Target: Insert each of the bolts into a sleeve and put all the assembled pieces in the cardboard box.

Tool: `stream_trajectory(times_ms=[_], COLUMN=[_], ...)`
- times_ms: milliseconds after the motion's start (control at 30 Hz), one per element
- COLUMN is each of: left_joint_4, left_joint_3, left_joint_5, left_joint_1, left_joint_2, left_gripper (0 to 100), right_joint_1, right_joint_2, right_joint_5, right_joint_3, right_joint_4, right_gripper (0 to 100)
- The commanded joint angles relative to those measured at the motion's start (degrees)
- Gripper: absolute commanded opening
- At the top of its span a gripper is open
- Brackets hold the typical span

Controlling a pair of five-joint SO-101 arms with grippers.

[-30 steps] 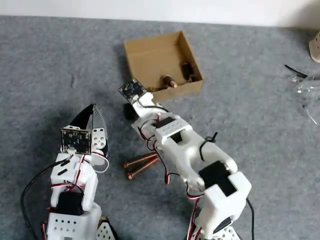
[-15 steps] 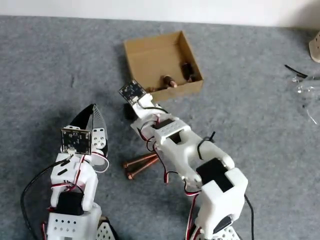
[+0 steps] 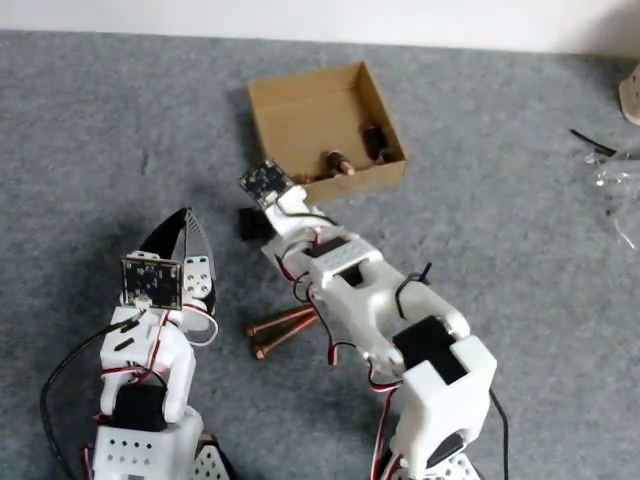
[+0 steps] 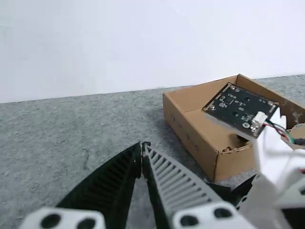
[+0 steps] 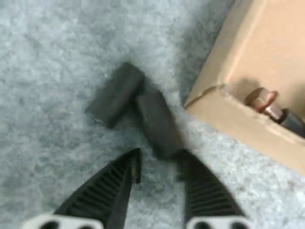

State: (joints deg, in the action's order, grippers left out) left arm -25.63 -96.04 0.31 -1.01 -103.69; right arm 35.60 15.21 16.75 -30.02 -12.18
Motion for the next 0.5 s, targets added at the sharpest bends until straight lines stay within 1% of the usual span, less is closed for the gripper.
stream_trajectory(times_ms=[0,400,467], left_joint_4=[1.1,1.1,1.1], left_joint_3=[-1.1,-1.1,-1.1], left_joint_5=[0.4,0.4,0.4], left_joint_1=[-0.8,-0.8,-0.8], left_joint_2=[-0.6,-0.6,-0.6], left_gripper=[3,3,3], right_joint_1=[0.5,0.4,0.4], right_joint_2=[-0.1,-0.7,-0.7], right_joint_5=[0.7,0.7,0.6], right_joint_3=[2.3,2.4,2.7], right_joint_4=[1.8,1.7,1.7], right_gripper=[0.5,0.8,3.4])
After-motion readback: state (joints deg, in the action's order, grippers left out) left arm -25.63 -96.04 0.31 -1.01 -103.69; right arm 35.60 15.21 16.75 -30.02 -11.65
